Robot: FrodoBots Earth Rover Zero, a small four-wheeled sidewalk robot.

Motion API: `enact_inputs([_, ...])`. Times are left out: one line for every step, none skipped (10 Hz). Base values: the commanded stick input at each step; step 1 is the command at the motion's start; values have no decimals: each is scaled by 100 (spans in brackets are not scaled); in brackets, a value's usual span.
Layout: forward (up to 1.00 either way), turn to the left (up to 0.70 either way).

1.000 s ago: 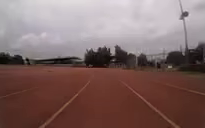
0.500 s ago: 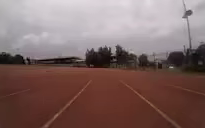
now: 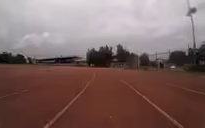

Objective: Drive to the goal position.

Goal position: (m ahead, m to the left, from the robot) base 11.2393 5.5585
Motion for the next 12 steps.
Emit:
enact_inputs([70,0])
enact_inputs([70,0])
enact_inputs([70,0])
enact_inputs([70,0])
enact_inputs([70,0])
enact_inputs([70,0])
enact_inputs([70,0])
enact_inputs([70,0])
enact_inputs([70,0])
enact_inputs([70,0])
enact_inputs([70,0])
enact_inputs([70,0])
